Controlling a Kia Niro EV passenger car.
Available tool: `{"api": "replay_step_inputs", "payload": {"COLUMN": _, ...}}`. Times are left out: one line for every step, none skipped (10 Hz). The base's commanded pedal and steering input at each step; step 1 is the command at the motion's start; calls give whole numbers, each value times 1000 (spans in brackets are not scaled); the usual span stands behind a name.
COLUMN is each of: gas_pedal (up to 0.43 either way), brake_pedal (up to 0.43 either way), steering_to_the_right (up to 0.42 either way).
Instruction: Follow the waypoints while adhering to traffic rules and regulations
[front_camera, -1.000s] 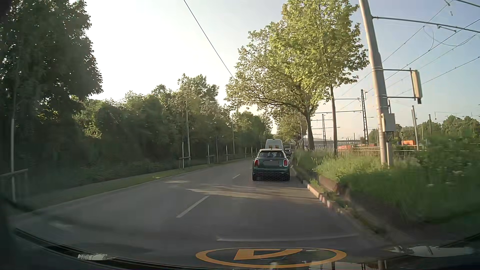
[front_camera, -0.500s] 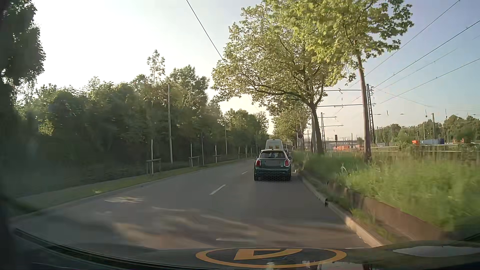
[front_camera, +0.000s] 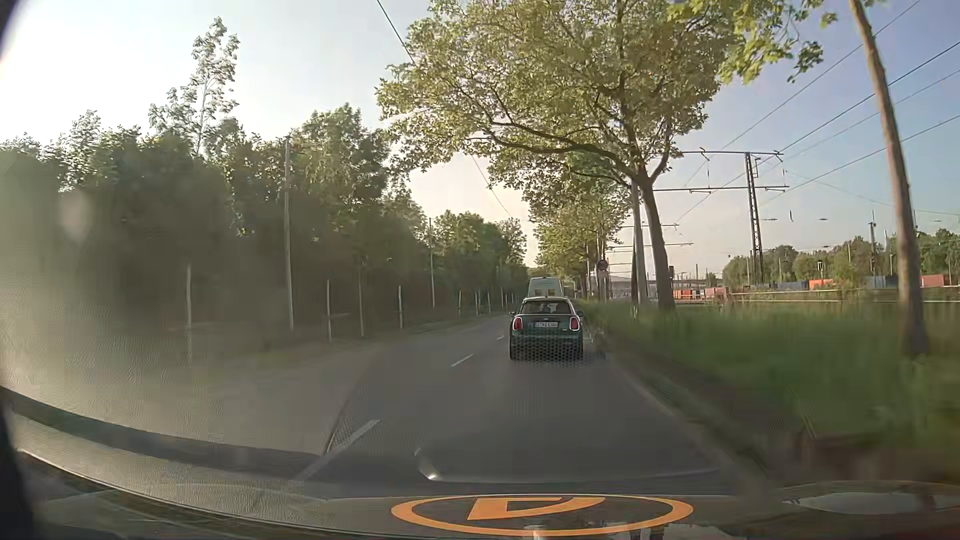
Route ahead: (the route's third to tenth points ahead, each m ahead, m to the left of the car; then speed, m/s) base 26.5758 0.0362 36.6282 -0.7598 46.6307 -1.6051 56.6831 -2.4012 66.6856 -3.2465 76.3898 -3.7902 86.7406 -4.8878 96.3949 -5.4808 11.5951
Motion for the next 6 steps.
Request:
{"api": "replay_step_inputs", "payload": {"gas_pedal": 169, "brake_pedal": 0, "steering_to_the_right": 13}}
{"api": "replay_step_inputs", "payload": {"gas_pedal": 169, "brake_pedal": 0, "steering_to_the_right": 13}}
{"api": "replay_step_inputs", "payload": {"gas_pedal": 169, "brake_pedal": 0, "steering_to_the_right": 13}}
{"api": "replay_step_inputs", "payload": {"gas_pedal": 169, "brake_pedal": 0, "steering_to_the_right": 13}}
{"api": "replay_step_inputs", "payload": {"gas_pedal": 169, "brake_pedal": 0, "steering_to_the_right": 13}}
{"api": "replay_step_inputs", "payload": {"gas_pedal": 169, "brake_pedal": 0, "steering_to_the_right": 13}}
